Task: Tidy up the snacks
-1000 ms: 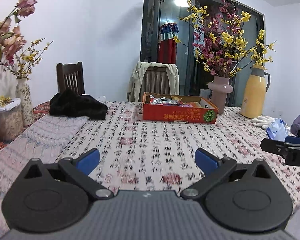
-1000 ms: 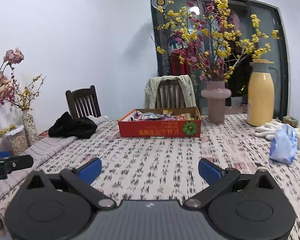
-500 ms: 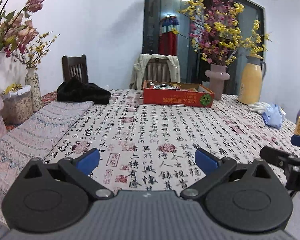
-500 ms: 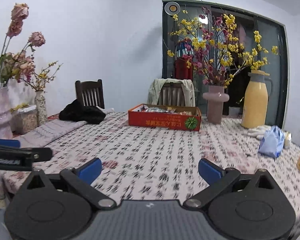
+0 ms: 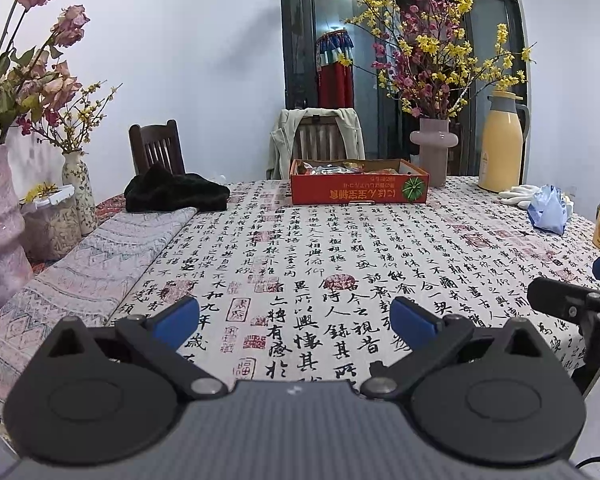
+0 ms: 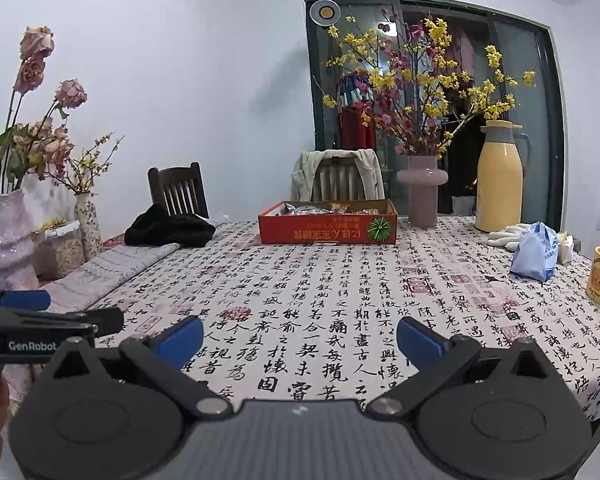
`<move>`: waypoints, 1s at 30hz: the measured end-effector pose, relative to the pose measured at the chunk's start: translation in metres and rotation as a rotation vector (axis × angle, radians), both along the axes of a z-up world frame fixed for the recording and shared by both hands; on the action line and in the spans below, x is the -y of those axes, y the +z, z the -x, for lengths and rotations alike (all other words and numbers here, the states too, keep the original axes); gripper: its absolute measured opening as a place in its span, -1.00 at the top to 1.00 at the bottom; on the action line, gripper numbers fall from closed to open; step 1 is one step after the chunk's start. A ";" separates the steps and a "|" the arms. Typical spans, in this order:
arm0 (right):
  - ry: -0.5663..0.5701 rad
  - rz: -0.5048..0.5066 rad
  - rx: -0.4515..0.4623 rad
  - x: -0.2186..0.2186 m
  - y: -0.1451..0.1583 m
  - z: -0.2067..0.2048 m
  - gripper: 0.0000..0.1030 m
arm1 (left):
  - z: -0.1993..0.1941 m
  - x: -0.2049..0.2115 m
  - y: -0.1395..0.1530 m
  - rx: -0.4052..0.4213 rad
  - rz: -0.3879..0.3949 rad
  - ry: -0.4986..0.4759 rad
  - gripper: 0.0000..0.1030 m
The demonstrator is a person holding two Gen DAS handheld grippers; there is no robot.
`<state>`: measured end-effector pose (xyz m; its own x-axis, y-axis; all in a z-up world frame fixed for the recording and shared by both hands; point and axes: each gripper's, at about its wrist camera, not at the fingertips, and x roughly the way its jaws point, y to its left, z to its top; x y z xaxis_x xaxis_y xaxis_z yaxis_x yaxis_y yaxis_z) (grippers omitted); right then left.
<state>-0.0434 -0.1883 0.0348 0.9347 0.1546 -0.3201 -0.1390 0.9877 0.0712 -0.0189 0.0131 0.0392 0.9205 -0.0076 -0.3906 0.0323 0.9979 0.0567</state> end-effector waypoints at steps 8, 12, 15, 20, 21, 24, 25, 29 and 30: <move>0.023 0.012 -0.002 -0.002 0.002 -0.003 -1.00 | -0.002 -0.003 0.000 -0.007 0.013 0.004 -1.00; 0.021 0.010 -0.004 -0.002 0.001 -0.003 -1.00 | -0.001 -0.001 0.001 0.000 0.009 0.007 -1.00; 0.015 0.013 0.008 -0.002 0.001 -0.001 -1.00 | 0.000 -0.001 0.001 0.004 0.006 0.006 -1.00; 0.018 0.005 0.001 -0.001 0.000 -0.001 -1.00 | 0.000 0.000 0.001 0.002 0.006 0.007 -1.00; 0.017 0.004 0.001 -0.001 0.000 -0.001 -1.00 | 0.000 0.000 0.001 0.003 0.006 0.007 -1.00; 0.017 0.006 0.000 -0.001 0.000 -0.001 -1.00 | 0.000 0.000 0.001 0.003 0.007 0.007 -1.00; 0.015 0.007 0.000 -0.001 -0.001 -0.001 -1.00 | 0.000 0.000 0.001 0.004 0.007 0.006 -1.00; 0.012 0.007 0.005 -0.001 0.000 0.000 -1.00 | 0.001 -0.001 0.001 0.007 0.006 0.006 -1.00; 0.011 0.008 0.005 -0.002 0.000 0.000 -1.00 | 0.001 -0.001 0.001 0.008 0.006 0.006 -1.00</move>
